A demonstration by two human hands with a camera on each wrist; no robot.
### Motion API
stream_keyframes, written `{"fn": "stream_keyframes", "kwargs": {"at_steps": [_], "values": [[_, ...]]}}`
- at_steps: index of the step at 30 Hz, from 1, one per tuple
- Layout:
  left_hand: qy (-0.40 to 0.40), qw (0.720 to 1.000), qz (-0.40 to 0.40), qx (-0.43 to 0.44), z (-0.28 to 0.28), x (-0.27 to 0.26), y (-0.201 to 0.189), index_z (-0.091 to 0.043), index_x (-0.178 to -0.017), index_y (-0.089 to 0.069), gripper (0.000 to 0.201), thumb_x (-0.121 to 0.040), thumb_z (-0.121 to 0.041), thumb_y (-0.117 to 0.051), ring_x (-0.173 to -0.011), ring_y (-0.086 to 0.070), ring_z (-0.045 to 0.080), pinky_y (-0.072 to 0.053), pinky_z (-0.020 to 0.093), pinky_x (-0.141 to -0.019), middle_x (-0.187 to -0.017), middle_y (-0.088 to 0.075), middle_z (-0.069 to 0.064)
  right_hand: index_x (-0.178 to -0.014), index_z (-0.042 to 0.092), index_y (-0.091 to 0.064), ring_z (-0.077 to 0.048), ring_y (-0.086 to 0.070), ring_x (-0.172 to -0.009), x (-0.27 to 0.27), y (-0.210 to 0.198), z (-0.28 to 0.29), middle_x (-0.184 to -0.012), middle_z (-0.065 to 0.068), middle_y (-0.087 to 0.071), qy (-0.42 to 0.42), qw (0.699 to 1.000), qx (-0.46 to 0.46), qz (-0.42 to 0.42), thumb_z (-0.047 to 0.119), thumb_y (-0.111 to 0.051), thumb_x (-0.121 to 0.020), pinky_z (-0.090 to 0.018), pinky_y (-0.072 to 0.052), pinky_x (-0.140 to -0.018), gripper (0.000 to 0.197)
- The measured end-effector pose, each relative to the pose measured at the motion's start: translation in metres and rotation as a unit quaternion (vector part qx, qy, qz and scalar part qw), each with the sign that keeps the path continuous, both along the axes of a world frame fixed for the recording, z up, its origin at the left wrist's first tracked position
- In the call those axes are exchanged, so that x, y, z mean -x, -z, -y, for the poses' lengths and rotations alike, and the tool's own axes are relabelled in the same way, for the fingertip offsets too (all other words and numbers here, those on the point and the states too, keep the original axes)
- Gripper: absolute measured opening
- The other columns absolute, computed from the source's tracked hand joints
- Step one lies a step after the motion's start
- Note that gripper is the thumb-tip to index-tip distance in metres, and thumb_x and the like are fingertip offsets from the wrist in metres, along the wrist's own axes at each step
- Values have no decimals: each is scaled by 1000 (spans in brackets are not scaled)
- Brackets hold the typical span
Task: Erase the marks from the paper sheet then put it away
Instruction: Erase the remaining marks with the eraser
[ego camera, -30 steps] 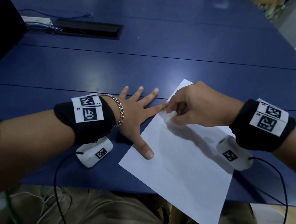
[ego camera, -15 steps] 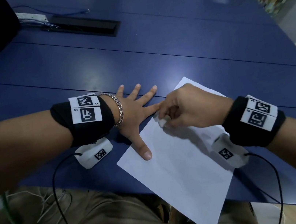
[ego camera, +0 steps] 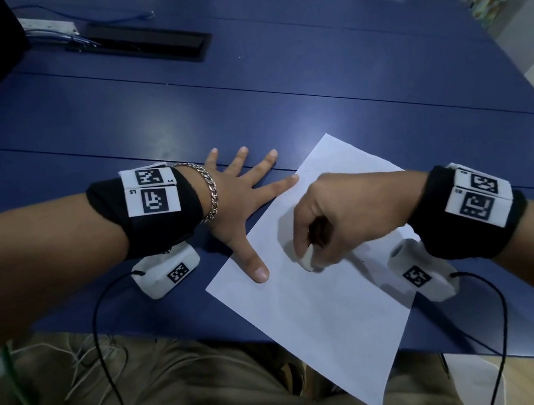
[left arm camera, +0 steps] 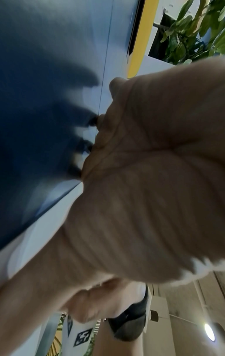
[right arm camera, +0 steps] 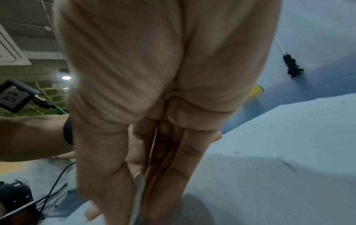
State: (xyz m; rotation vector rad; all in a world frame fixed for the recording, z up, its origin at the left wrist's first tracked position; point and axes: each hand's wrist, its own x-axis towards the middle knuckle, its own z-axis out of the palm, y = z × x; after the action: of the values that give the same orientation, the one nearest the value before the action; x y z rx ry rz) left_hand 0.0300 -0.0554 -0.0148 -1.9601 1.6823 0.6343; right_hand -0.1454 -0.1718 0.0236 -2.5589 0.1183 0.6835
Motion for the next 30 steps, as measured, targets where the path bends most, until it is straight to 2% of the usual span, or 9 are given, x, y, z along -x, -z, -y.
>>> {"fn": "stream_keyframes", "kwargs": {"at_steps": [5,9,11,15,18,21,25,27,30], "values": [[8,1000,15,-10,2,2,-1,-58,-141,44,160,-34,-104,-66,-151,34,42,7,77,-117,-154,56,-7,-99,33,-79,-6,-69,-76,-5,5,4,-82,12,-74,36,993,8,109,31,-85,-77,-32,-58,-76,22],[6,1000,12,-3,1,2,-1,-57,-141,44,161,-35,-103,-68,-152,31,43,8,78,-116,-156,53,-7,-98,35,-79,-4,-71,-80,10,-2,2,-84,12,-77,-5,1000,4,-22,28,-83,-76,-34,-61,-78,23],[7,1000,13,-3,1,3,-1,-57,-141,44,161,-35,-103,-67,-153,31,43,8,78,-117,-156,53,-7,-99,36,-80,-3,-71,-81,16,-7,4,-84,14,-77,-8,999,10,-34,25,-82,-78,-33,-60,-79,23],[11,1000,6,11,-1,1,-1,-56,-142,43,161,-32,-105,-64,-153,30,41,9,75,-118,-158,50,-6,-100,36,-79,-8,-73,-79,33,-19,21,-83,8,-76,100,992,-20,74,25,-84,-81,-36,-59,-80,23],[26,999,2,25,-6,-1,2,-50,-147,41,162,-33,-108,-59,-154,32,35,11,73,-119,-159,49,-8,-99,34,-79,-7,-74,-77,55,-19,26,-81,9,-76,159,979,-27,123,26,-87,-80,-39,-61,-81,22],[26,998,-21,54,-12,0,4,-42,-150,41,163,-36,-110,-54,-153,35,29,14,69,-121,-160,47,-12,-102,33,-79,-4,-73,-79,76,-10,19,-84,13,-75,147,980,-2,137,30,-86,-83,-32,-61,-78,21],[44,993,-87,65,-18,-4,-1,-45,-152,37,155,-47,-105,-60,-152,37,23,13,64,-123,-161,42,-22,-106,33,-77,-1,-66,-84,91,2,4,-93,19,-68,86,988,48,123,30,-78,-87,-18,-54,-77,19],[72,992,-96,50,-20,-9,-3,-44,-157,29,149,-56,-100,-64,-150,39,20,15,63,-123,-161,38,-27,-104,33,-77,0,-63,-83,92,7,0,-92,19,-66,61,989,61,117,28,-75,-87,-16,-52,-77,18],[100,990,-79,57,-24,-9,0,-41,-161,23,140,-63,-100,-58,-151,38,18,16,61,-124,-163,37,-24,-100,32,-76,3,-60,-79,92,8,6,-89,18,-66,76,989,90,94,28,-74,-85,-16,-52,-74,16]]}}
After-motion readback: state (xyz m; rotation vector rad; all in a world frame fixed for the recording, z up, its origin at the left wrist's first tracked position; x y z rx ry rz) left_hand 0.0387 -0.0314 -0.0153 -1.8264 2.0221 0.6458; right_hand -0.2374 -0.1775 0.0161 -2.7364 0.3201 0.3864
